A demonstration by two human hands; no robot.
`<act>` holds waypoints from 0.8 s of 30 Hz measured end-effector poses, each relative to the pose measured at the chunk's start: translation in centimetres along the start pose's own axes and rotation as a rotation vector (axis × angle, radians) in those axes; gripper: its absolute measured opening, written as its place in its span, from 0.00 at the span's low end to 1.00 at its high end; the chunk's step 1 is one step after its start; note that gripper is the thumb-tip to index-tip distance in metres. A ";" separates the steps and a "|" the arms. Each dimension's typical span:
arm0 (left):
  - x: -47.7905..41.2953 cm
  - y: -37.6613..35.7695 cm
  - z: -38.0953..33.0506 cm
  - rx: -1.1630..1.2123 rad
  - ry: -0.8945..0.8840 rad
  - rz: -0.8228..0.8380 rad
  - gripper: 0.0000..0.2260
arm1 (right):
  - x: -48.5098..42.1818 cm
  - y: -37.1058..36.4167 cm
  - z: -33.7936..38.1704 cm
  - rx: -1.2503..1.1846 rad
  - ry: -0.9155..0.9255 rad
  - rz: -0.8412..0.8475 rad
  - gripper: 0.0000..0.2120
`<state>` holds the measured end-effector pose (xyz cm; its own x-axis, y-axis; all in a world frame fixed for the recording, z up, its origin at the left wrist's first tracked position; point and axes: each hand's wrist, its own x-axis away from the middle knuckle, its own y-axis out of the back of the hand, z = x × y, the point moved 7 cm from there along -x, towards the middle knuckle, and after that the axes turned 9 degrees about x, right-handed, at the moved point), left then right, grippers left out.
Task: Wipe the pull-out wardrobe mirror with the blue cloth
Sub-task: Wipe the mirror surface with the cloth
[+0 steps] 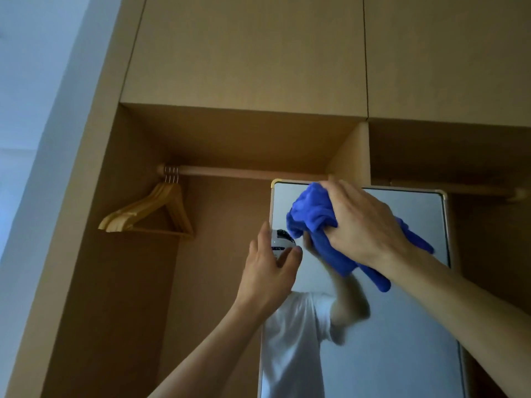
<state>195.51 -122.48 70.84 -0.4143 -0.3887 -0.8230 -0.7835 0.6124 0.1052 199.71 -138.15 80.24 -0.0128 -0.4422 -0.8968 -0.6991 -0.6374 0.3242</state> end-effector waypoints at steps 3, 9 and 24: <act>-1.0 0.2 0.0 0.007 0.006 0.008 0.31 | -2.5 1.2 0.6 0.047 0.079 -0.062 0.24; -2.6 0.4 -0.4 0.033 -0.031 0.057 0.33 | -5.3 0.2 2.7 0.235 0.212 -0.091 0.24; -1.9 0.2 1.8 0.153 -0.011 0.022 0.24 | -3.0 -2.8 4.2 0.279 0.252 -0.122 0.16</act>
<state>196.97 -120.32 71.44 -0.4251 -0.3667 -0.8276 -0.6942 0.7188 0.0381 198.68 -132.37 80.77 0.2345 -0.5367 -0.8106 -0.8523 -0.5145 0.0941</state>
